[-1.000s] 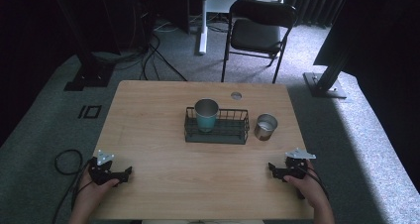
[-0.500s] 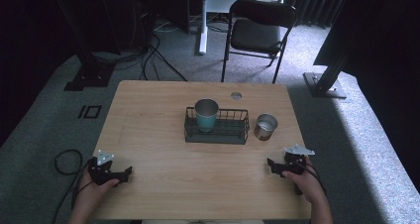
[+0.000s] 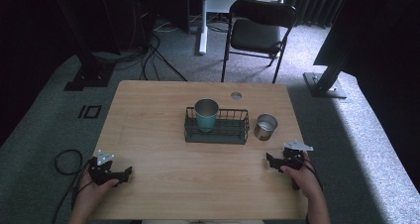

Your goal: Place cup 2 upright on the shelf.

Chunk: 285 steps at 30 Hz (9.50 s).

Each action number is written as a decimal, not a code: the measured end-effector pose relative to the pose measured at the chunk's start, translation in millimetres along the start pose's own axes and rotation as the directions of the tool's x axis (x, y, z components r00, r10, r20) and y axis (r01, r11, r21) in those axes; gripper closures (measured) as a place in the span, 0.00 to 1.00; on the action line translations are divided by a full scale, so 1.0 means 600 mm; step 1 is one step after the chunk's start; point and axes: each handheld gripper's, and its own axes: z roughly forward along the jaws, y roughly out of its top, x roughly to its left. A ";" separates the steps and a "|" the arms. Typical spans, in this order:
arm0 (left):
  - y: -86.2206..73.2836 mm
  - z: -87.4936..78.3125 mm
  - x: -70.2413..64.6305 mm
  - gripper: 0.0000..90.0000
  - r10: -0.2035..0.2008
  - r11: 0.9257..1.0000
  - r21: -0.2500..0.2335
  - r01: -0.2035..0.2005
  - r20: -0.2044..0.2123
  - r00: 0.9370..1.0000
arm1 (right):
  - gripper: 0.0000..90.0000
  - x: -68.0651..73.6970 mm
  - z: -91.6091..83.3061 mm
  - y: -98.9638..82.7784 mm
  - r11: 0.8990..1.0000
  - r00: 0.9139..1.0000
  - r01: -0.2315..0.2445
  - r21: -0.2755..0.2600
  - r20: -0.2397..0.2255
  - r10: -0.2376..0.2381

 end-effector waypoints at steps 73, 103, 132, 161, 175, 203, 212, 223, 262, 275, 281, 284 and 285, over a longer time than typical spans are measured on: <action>0.000 0.000 0.000 0.03 -0.001 1.000 0.000 0.001 0.000 1.000 | 0.13 0.005 0.080 0.103 0.968 0.999 -0.047 -0.248 0.006 0.050; 0.000 0.000 0.000 0.03 -0.001 1.000 -0.001 0.001 0.000 1.000 | 0.20 0.010 0.085 0.111 0.967 0.999 -0.013 -0.256 0.038 0.024; 0.000 0.000 0.000 0.03 -0.001 1.000 0.000 0.001 0.000 1.000 | 0.20 -0.002 0.030 0.151 0.964 1.000 0.004 -0.267 0.011 -0.001; 0.000 0.000 0.000 0.03 -0.001 1.000 0.000 0.001 0.000 1.000 | 0.20 0.033 -0.016 0.210 0.946 0.998 0.042 -0.322 -0.038 -0.057; 0.000 0.000 0.000 0.03 -0.001 1.000 0.000 0.001 0.000 1.000 | 0.20 0.055 -0.030 0.244 0.934 0.993 0.072 -0.349 -0.063 -0.100; 0.000 0.000 0.000 0.03 -0.001 1.000 -0.001 0.001 0.000 1.000 | 0.20 0.121 -0.014 0.277 0.923 0.961 0.146 -0.357 -0.171 -0.218; 0.000 0.000 0.000 0.03 -0.001 1.000 -0.001 0.001 0.000 1.000 | 0.20 0.132 0.002 0.281 0.920 0.939 0.176 -0.351 -0.220 -0.264; 0.000 0.000 0.000 0.03 -0.001 1.000 0.000 0.001 0.000 1.000 | 0.20 0.134 0.036 0.272 0.921 0.917 0.209 -0.328 -0.260 -0.301; 0.000 0.000 0.000 0.03 -0.001 1.000 -0.001 0.001 0.000 1.000 | 0.20 0.167 0.103 0.249 0.946 0.907 0.240 -0.216 -0.297 -0.298; 0.000 0.000 0.000 0.03 0.000 1.000 0.000 0.000 0.000 1.000 | 0.20 0.163 0.104 0.236 0.944 0.907 0.235 -0.233 -0.296 -0.299; 0.000 0.000 0.000 0.03 -0.001 1.000 0.000 0.001 0.000 1.000 | 0.20 0.161 0.105 0.231 0.939 0.905 0.235 -0.251 -0.296 -0.306; 0.000 0.000 0.000 0.03 -0.001 1.000 0.000 0.001 0.000 1.000 | 0.16 0.160 0.105 0.229 0.944 0.909 0.219 -0.249 -0.299 -0.290; 0.000 0.000 0.000 0.03 0.000 1.000 -0.001 0.000 0.000 1.000 | 0.14 0.160 0.104 0.230 0.944 0.910 0.217 -0.248 -0.298 -0.288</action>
